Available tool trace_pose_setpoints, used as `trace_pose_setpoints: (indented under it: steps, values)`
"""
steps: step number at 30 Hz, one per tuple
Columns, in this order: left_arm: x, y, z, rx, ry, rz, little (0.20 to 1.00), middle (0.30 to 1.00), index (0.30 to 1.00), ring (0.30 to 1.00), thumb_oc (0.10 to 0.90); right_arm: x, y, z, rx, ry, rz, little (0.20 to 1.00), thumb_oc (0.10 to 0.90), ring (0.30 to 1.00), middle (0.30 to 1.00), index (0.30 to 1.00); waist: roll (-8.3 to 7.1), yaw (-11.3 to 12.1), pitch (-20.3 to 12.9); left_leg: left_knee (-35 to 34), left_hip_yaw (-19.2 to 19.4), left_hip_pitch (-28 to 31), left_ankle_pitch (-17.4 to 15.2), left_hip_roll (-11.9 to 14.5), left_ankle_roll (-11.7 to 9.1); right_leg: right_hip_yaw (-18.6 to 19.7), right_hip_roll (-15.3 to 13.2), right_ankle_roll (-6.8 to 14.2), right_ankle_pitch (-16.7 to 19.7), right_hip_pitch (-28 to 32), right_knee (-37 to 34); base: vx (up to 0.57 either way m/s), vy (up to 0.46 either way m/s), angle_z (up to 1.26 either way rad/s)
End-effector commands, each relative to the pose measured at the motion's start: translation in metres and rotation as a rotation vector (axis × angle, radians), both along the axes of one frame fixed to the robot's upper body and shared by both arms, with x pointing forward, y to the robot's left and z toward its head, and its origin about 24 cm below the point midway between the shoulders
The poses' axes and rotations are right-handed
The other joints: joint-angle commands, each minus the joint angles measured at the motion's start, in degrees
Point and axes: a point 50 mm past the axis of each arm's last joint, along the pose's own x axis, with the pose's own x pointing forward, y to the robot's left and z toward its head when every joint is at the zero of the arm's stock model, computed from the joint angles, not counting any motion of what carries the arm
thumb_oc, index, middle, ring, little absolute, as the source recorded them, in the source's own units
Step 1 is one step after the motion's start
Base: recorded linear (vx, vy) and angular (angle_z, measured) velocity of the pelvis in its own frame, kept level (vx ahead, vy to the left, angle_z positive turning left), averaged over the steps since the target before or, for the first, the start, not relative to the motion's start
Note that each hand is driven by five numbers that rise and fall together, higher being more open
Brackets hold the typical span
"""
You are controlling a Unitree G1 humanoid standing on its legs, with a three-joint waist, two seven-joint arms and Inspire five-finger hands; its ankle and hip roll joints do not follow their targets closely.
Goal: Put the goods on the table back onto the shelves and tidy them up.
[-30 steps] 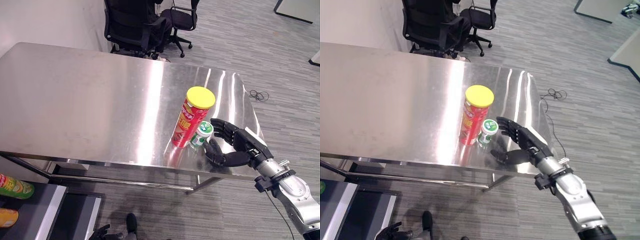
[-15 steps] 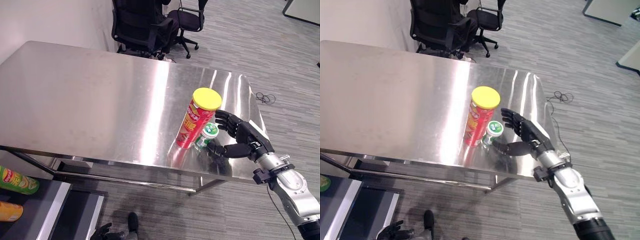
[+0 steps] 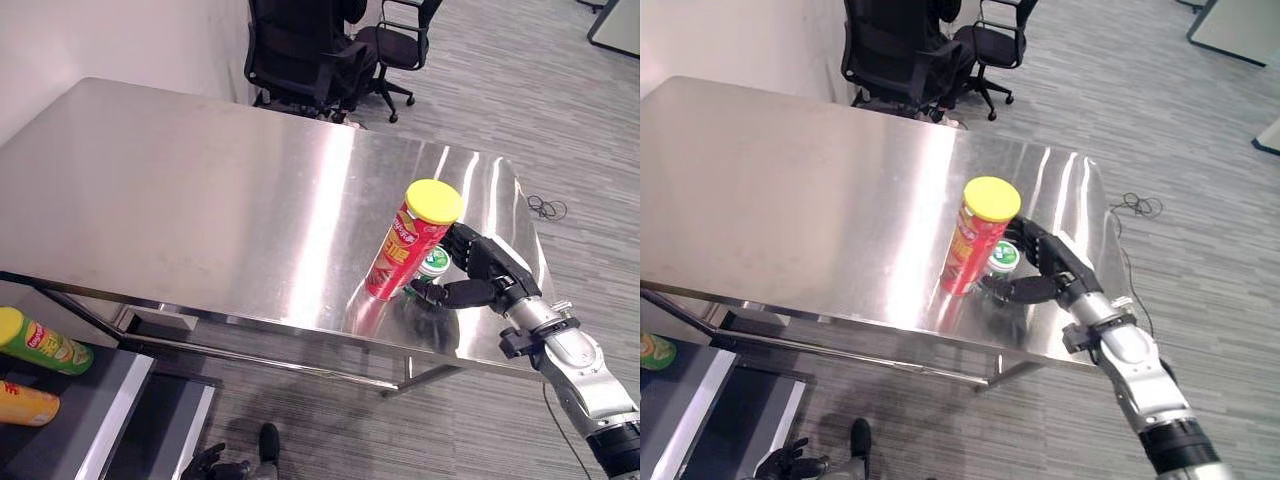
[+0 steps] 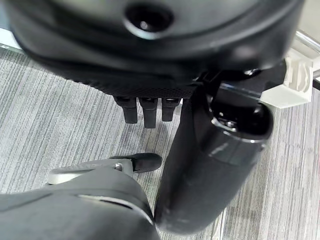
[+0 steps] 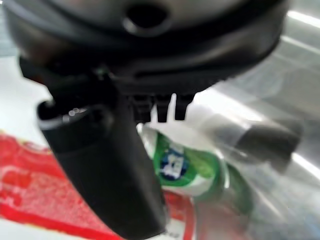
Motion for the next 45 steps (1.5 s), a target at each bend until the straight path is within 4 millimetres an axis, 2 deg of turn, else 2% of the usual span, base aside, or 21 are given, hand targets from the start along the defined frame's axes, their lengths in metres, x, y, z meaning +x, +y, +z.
trace_pose_setpoints:
  steps: [1, 8, 9, 10, 11, 12, 13, 21, 34, 40, 45]
  values:
    - [-0.017, 0.002, -0.004, 0.015, 0.079, -0.042, 0.9, 0.9, 0.9, 0.9, 0.8, 0.016, -0.002, 0.063, 0.051, -0.286, 0.007, 0.9, 0.8, 0.9, 0.9, 0.9, -0.06, 3.01, -0.75, 0.24, 0.48, 7.21, -6.68, 3.99, -5.04, 1.09, -0.57, 1.77, 1.07, -2.99, 0.89, 0.0, 0.0, 0.0]
    - [-0.018, 0.002, -0.004, 0.008, 0.074, -0.027, 0.9, 0.9, 0.9, 0.9, 0.8, 0.018, 0.001, 0.06, 0.04, -0.264, 0.02, 0.9, 0.8, 0.9, 0.9, 0.9, -0.06, 3.52, -0.69, 0.24, 0.03, 7.2, -6.86, 3.72, -4.93, 0.72, -0.86, 1.84, 1.07, -2.78, 0.82, 0.01, 0.003, 0.06]
    - [-0.018, 0.002, -0.004, 0.008, 0.073, -0.024, 0.9, 0.9, 0.9, 0.9, 0.8, 0.018, 0.001, 0.059, 0.039, -0.259, 0.021, 0.836, 0.758, 0.836, 0.836, 0.836, -0.05, 3.61, -0.71, 0.24, -0.07, 7.17, -6.86, 3.71, -4.93, 0.6, -0.91, 1.9, 1.01, -2.72, 0.82, 0.01, 0.005, 0.03]
    - [-0.018, 0.002, -0.004, 0.008, 0.073, -0.024, 0.9, 0.9, 0.9, 0.9, 0.8, 0.018, 0.001, 0.059, 0.039, -0.259, 0.021, 0.693, 0.662, 0.693, 0.693, 0.693, -0.05, 3.6, -0.71, 0.24, -0.08, 7.17, -6.86, 3.71, -4.93, 0.59, -0.91, 1.9, 1.01, -2.72, 0.82, 0.0, 0.0, 0.0]
    - [-0.019, 0.002, -0.004, 0.005, 0.074, -0.022, 0.9, 0.9, 0.9, 0.9, 0.8, 0.018, 0.0, 0.057, 0.033, -0.249, 0.021, 0.538, 0.558, 0.538, 0.538, 0.538, -0.07, 3.64, -0.77, 0.24, -0.18, 7.22, -6.91, 3.61, -4.9, 0.53, -1.01, 1.93, 1.0, -2.59, 0.82, 0.0, 0.0, 0.0]
    - [-0.019, 0.002, -0.004, 0.004, 0.075, -0.021, 0.9, 0.9, 0.9, 0.9, 0.8, 0.018, 0.0, 0.056, 0.033, -0.245, 0.022, 0.321, 0.414, 0.321, 0.321, 0.321, -0.05, 3.63, -0.76, 0.24, -0.21, 7.23, -6.92, 3.59, -4.89, 0.46, -1.04, 1.93, 0.98, -2.62, 0.83, 0.0, 0.0, 0.0]
    - [-0.019, 0.002, -0.004, 0.004, 0.075, -0.021, 0.9, 0.9, 0.9, 0.9, 0.8, 0.018, 0.0, 0.056, 0.033, -0.245, 0.022, 0.3, 0.4, 0.3, 0.3, 0.3, -0.05, 3.63, -0.76, 0.24, -0.21, 7.23, -6.92, 3.59, -4.89, 0.46, -1.04, 1.93, 0.98, -2.62, 0.83, 0.0, 0.0, 0.0]
    - [-0.021, 0.002, -0.004, -0.002, 0.074, -0.01, 0.9, 0.9, 0.9, 0.9, 0.8, 0.017, -0.002, 0.052, 0.023, -0.225, 0.019, 0.3, 0.4, 0.3, 0.3, 0.3, 0.1, 3.79, -0.76, 0.24, -0.31, 7.42, -7.18, 3.4, -4.7, 0.43, -1.25, 2.02, 0.93, -2.65, 0.95, 0.0, 0.0, 0.0]
    - [-0.012, 0.009, 0.0, 0.051, 0.06, -0.069, 0.9, 0.9, 0.9, 0.9, 0.8, 0.012, -0.018, 0.052, 0.015, -0.246, -0.073, 0.3, 0.4, 0.3, 0.3, 0.3, 0.61, 2.95, -1.04, 0.24, 0.21, 8.23, -7.73, 3.39, -4.47, 0.8, -1.36, 2.16, 0.8, -2.7, 1.26, 0.0, 0.0, 0.0]
    - [-0.008, 0.016, 0.002, 0.072, 0.049, -0.057, 0.9, 0.9, 0.9, 0.9, 0.8, -0.008, -0.039, 0.063, -0.03, -0.323, -0.179, 0.3, 0.4, 0.3, 0.3, 0.3, 0.98, 1.51, -0.95, 0.24, 0.68, 8.38, -7.99, 3.64, -4.45, 1.37, -1.25, 2.35, 0.88, -3.37, 1.74, -0.01, -0.002, -0.01]
    - [-0.003, 0.021, 0.005, 0.091, 0.034, -0.063, 0.9, 0.9, 0.9, 0.9, 0.8, -0.026, -0.043, 0.068, -0.088, -0.364, -0.216, 0.3, 0.4, 0.3, 0.3, 0.3, 1.15, 0.48, -1.04, 0.24, 1.13, 8.59, -8.02, 4.01, -4.47, 1.85, -1.07, 2.37, 0.75, -3.83, 2.3, -0.02, -0.008, -0.03]
